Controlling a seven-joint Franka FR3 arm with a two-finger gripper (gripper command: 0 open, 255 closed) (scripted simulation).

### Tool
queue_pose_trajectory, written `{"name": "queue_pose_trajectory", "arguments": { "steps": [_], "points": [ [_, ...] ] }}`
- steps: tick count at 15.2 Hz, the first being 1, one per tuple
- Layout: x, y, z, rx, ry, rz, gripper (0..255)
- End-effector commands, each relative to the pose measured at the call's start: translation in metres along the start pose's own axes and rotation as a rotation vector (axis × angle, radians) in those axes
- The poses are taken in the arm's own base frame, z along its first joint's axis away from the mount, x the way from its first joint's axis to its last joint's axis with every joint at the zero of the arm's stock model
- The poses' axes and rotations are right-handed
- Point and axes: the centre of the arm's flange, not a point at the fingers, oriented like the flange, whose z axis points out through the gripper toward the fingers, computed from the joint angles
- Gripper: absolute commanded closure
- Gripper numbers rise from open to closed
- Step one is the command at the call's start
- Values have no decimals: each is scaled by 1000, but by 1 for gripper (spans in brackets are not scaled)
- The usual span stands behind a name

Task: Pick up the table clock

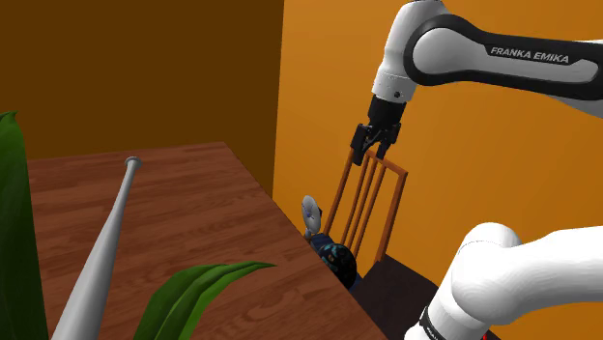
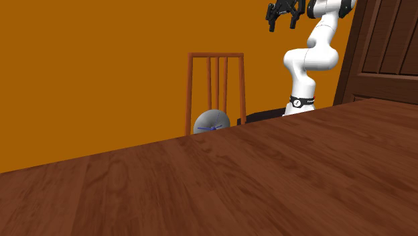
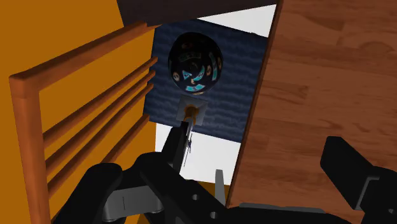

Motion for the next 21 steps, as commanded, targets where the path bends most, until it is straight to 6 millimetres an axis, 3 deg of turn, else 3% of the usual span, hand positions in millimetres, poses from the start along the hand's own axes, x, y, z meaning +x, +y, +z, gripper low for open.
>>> {"name": "queue_pose_trajectory", "arguments": {
  "steps": [1, 21],
  "points": [
    [0, 0, 0, 0, 0, 0, 0],
    [157, 48, 211, -63, -56, 11, 0]
  ]
}}
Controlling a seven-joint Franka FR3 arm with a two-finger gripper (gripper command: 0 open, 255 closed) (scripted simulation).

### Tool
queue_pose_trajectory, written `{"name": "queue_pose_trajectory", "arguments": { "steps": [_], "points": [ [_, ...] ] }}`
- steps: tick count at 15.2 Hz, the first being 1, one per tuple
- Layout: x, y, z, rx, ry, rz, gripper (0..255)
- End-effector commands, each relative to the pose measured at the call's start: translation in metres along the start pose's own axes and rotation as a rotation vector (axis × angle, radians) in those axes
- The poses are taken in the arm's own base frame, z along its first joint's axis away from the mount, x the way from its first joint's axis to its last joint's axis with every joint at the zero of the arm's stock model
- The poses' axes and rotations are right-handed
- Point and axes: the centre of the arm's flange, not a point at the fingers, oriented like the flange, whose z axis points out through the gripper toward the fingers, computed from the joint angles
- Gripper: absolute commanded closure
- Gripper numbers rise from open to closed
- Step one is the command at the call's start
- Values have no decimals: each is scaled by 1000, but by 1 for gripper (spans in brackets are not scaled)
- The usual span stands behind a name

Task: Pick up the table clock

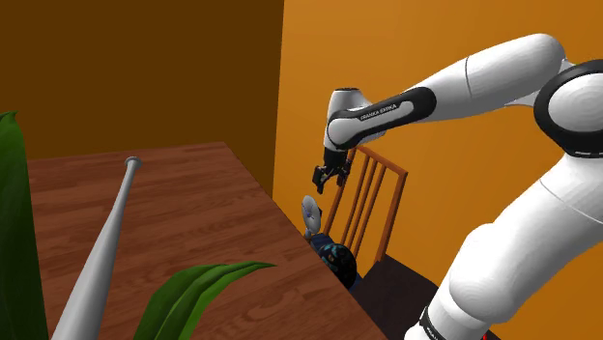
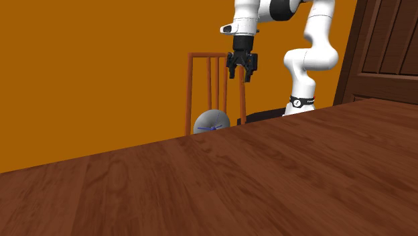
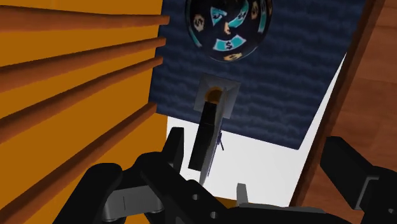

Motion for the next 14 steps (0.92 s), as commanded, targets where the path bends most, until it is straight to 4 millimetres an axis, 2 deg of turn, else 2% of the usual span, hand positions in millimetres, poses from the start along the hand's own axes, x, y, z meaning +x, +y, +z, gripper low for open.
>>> {"name": "queue_pose_trajectory", "arguments": {
  "steps": [1, 9, 14],
  "points": [
    [14, 4, 21, -7, -5, 1, 0],
    [78, 22, 105, -32, -28, 5, 0],
    [82, 22, 132, -34, -29, 5, 0]
  ]
}}
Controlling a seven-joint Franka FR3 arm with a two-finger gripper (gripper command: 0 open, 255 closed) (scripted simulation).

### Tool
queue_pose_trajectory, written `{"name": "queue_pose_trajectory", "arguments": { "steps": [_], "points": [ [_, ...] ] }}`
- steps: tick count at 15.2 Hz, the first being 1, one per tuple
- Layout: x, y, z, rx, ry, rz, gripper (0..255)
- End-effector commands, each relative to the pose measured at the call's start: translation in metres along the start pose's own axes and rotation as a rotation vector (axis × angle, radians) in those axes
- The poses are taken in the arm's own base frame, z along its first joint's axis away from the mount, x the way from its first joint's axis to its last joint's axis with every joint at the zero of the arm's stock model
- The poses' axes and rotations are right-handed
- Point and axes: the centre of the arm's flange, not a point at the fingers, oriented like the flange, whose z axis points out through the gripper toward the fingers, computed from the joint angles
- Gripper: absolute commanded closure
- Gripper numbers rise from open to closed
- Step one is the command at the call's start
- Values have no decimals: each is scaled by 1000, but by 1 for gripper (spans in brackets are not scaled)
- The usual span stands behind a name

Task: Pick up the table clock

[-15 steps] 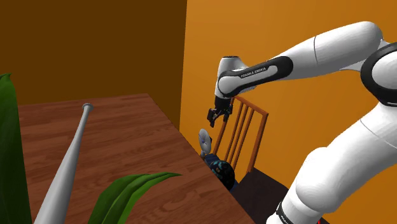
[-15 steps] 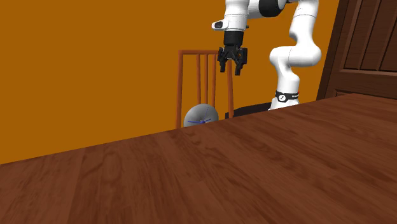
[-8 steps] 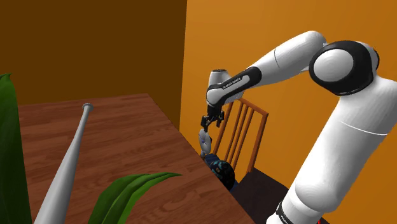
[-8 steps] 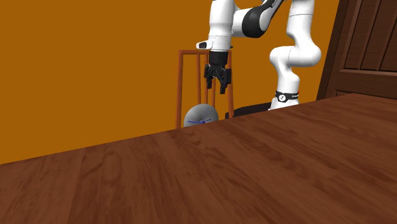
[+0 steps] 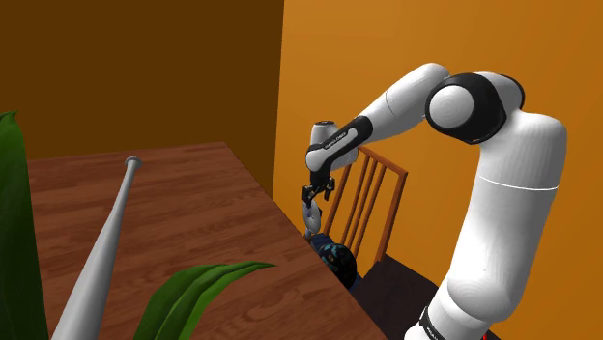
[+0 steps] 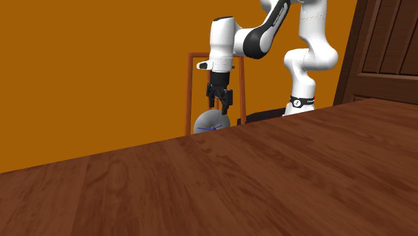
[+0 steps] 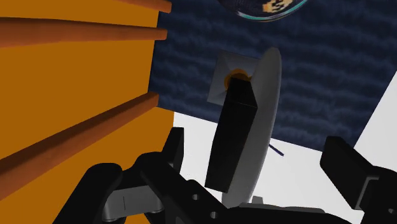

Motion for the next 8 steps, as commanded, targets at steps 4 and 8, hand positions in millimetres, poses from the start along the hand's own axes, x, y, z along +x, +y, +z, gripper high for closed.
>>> {"name": "queue_pose_trajectory", "arguments": {
  "steps": [4, 8],
  "points": [
    [1, -2, 23, 0, 0, 0, 0],
    [1, -1, 23, 0, 0, 0, 255]
  ]
}}
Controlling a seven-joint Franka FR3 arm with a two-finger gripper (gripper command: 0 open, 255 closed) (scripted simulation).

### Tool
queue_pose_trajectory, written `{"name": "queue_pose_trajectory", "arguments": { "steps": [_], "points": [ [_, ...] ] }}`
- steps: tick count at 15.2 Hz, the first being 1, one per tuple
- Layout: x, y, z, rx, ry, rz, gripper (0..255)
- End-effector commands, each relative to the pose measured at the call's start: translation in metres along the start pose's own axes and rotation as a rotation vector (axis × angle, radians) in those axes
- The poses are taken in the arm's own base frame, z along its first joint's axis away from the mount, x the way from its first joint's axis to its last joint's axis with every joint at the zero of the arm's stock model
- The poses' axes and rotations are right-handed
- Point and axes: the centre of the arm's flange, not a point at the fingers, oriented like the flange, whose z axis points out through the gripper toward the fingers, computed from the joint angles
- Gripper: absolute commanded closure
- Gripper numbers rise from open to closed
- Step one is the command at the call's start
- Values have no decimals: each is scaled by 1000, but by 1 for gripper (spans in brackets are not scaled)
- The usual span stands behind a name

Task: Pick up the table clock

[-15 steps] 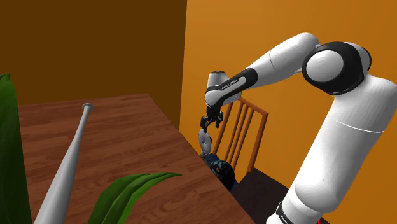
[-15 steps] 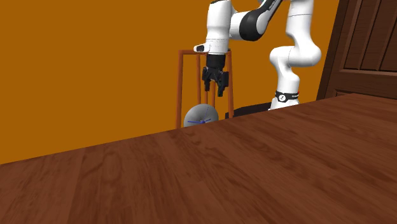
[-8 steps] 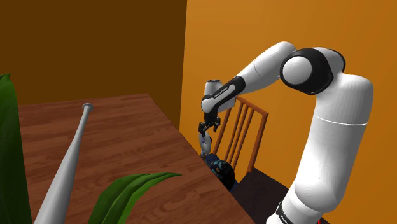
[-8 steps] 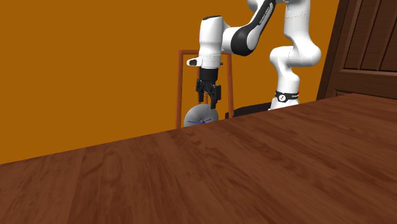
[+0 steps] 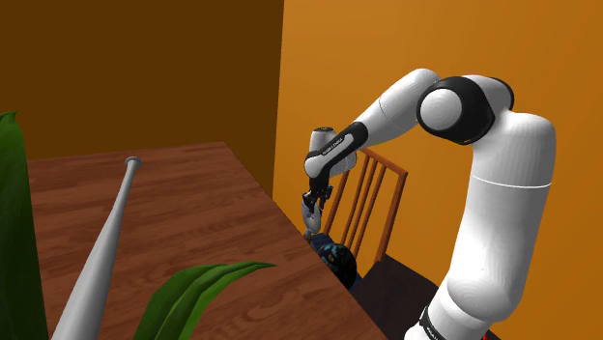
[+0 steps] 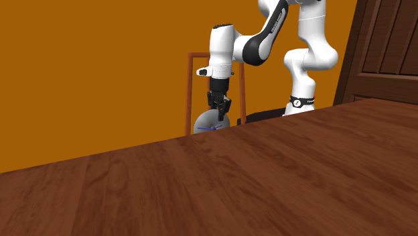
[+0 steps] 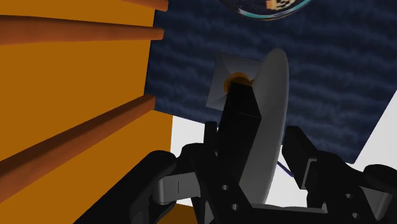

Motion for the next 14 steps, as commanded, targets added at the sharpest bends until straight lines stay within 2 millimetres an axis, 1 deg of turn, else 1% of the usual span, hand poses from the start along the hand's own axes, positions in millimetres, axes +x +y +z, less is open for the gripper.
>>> {"name": "queue_pose_trajectory", "arguments": {
  "steps": [1, 7, 14],
  "points": [
    [0, 0, 0, 0, 0, 0, 255],
    [0, 0, 0, 0, 0, 0, 255],
    [0, 3, -37, 0, 0, 0, 255]
  ]
}}
